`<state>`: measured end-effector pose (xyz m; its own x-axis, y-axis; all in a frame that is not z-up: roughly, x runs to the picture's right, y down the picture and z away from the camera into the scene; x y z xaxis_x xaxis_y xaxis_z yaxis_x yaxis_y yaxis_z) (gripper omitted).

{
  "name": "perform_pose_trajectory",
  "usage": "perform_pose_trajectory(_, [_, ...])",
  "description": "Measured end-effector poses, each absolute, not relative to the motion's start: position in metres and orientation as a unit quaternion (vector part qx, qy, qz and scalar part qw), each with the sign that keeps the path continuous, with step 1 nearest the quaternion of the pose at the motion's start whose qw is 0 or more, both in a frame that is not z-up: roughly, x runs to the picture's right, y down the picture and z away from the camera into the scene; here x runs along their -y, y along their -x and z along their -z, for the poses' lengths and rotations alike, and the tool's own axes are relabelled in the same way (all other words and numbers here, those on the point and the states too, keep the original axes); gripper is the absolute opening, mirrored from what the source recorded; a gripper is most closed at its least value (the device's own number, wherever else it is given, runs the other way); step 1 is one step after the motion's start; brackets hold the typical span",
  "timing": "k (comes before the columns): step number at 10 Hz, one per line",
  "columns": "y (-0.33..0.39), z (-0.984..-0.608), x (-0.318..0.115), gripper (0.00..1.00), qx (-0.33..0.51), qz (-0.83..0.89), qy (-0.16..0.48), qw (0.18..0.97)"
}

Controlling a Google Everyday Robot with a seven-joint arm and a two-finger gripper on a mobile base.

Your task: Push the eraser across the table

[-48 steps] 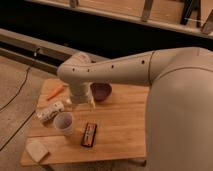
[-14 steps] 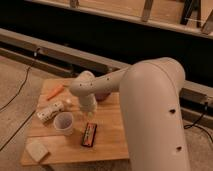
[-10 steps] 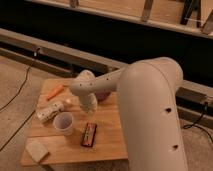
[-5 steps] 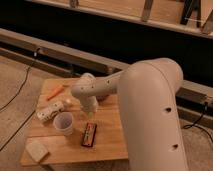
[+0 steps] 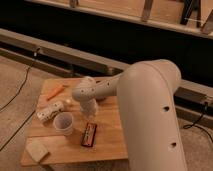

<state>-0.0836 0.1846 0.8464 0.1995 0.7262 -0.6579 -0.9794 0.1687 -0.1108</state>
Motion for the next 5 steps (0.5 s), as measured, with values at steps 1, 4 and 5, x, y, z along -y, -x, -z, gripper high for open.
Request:
perform_pose_trajectory(1, [0.0835,-0.8468,-0.1862,0.0,-0.237,-0.585,0.268,0.728])
perform_pose_trajectory(4, [0.0815,-0.8482,-0.1913,0.0,-0.236,-0.581,0.268,0.731])
perform_pose_trajectory(5, [0.0814,-0.8484,-0.1921,0.0,-0.235,-0.582,0.265,0.732])
